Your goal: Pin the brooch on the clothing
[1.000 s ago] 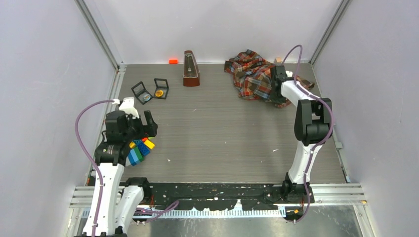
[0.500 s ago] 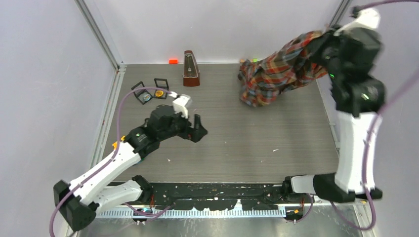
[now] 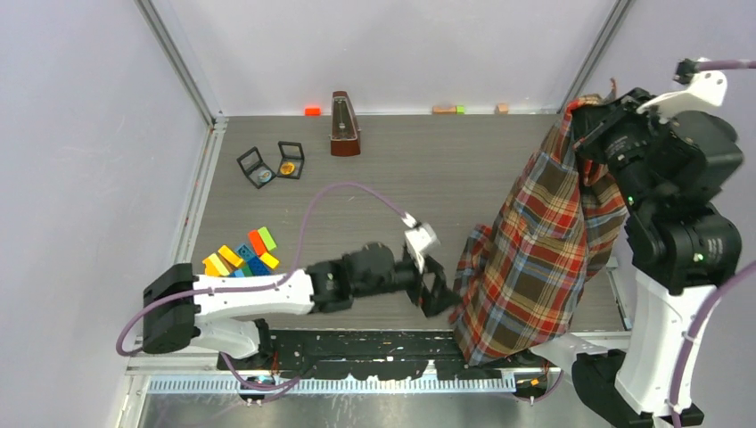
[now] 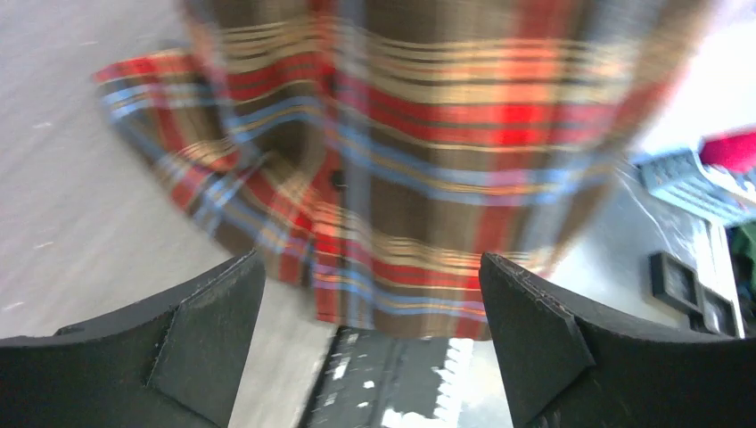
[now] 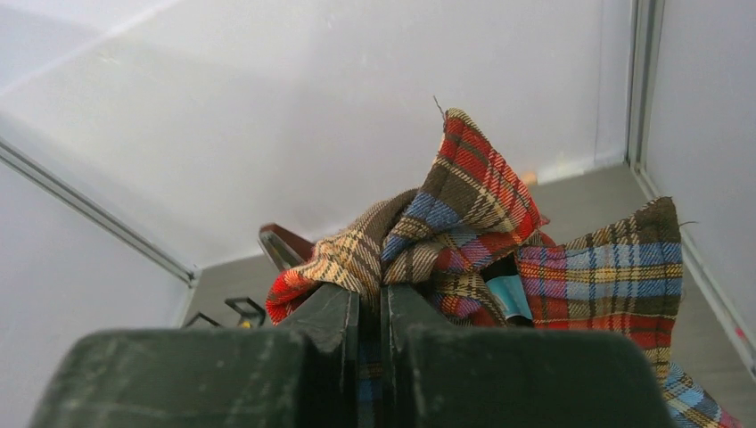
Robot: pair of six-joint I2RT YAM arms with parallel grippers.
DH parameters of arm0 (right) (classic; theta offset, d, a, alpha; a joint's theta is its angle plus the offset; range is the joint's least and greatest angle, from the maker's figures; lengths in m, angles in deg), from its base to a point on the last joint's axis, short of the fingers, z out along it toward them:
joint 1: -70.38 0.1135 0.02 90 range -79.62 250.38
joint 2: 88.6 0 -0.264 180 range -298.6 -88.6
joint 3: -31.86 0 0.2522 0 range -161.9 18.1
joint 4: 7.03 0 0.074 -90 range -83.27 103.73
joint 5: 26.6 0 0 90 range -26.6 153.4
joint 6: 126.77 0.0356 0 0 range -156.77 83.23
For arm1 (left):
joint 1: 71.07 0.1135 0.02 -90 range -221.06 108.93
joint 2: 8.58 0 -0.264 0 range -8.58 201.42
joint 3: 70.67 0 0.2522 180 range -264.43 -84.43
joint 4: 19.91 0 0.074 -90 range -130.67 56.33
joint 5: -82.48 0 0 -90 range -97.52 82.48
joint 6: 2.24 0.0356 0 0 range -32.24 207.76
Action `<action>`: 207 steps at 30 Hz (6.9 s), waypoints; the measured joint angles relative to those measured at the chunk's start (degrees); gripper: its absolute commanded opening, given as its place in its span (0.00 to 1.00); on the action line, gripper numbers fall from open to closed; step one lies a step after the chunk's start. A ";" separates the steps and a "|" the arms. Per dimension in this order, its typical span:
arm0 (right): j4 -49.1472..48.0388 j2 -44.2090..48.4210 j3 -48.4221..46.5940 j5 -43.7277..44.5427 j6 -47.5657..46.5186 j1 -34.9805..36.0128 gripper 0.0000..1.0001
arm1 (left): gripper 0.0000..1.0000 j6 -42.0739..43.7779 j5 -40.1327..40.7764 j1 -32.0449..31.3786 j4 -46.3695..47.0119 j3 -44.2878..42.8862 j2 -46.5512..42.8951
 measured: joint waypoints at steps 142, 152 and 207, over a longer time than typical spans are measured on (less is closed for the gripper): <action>-16.35 -30.14 50.49 -0.87 5.35 -9.64 0.68 | 0.78 -3.82 -2.21 43.23 -13.99 -13.42 25.68; -18.78 -40.76 41.27 -1.60 5.31 -13.03 0.67 | 0.75 -1.57 -2.45 43.23 -15.23 -18.05 32.04; -5.14 -16.57 36.44 0.31 3.28 -13.79 0.00 | 0.44 5.57 7.30 40.17 -16.15 -17.97 35.89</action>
